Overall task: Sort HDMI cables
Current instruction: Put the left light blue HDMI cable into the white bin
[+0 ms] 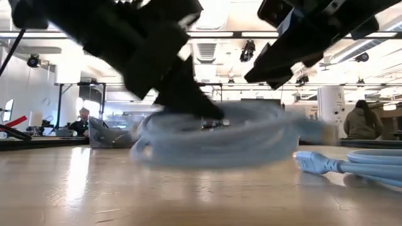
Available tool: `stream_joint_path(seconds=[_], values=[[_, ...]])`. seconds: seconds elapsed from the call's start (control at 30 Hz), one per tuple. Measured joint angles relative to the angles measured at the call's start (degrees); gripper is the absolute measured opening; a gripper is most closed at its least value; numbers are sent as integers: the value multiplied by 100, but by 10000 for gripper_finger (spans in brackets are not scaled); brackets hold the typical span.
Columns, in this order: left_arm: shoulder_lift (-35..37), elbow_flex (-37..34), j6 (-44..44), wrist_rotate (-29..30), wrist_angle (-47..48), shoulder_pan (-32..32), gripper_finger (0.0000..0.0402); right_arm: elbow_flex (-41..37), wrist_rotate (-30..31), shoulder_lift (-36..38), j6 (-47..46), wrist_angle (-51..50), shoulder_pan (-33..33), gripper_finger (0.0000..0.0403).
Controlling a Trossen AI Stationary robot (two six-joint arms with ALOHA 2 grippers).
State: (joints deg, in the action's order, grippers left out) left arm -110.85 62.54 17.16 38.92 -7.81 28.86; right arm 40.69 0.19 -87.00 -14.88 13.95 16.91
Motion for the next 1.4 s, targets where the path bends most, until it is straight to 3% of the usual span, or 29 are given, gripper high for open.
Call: stream_joint_path(seconds=[0.1, 0.3, 0.5, 0.83, 1.17, 1.4], values=[[207, 26, -413, 579, 104, -2, 52, 2, 85, -245, -17, 180, -15, 152], [381, 33, -1138, 1130, 132, -11, 51, 39, 918, -410, -268, 292, -56, 158], [388, 11, -1134, 1651, 100, 5, 51, 33, 645, -409, -687, 658, -87, 155], [392, 127, -1538, 1996, -130, -5, 51, 24, 963, -416, -773, 673, -79, 152], [394, 156, -1481, 1969, -191, -21, 79, 22, 1351, -418, -594, 625, -76, 57], [396, 388, -1418, 1964, -45, 2, 83, 70, 1329, -420, -685, 601, -61, 56]])
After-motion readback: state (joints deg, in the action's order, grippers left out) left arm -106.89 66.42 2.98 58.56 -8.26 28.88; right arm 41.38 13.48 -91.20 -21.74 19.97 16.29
